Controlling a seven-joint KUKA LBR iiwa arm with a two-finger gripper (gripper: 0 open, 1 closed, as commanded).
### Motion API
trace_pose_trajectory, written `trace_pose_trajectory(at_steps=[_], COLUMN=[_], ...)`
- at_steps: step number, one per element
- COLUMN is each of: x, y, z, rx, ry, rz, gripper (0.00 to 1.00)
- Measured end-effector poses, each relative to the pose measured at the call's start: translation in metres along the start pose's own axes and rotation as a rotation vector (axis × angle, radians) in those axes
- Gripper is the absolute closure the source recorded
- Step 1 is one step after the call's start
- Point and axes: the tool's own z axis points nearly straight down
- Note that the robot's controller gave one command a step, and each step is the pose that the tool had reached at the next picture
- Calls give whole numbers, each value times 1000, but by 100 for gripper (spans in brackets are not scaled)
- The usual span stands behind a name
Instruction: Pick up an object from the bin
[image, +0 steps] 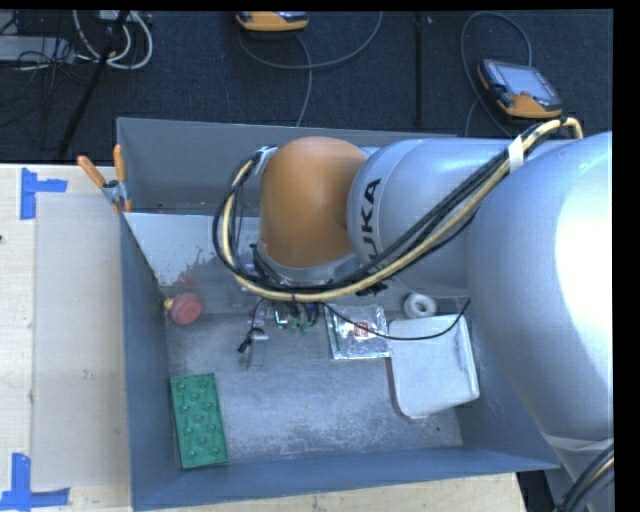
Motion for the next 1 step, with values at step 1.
trace_pose_trajectory(at_steps=[1], x=[37], y=[69], z=[55], rx=[-1], ry=[-2], rz=[-202], gripper=[0])
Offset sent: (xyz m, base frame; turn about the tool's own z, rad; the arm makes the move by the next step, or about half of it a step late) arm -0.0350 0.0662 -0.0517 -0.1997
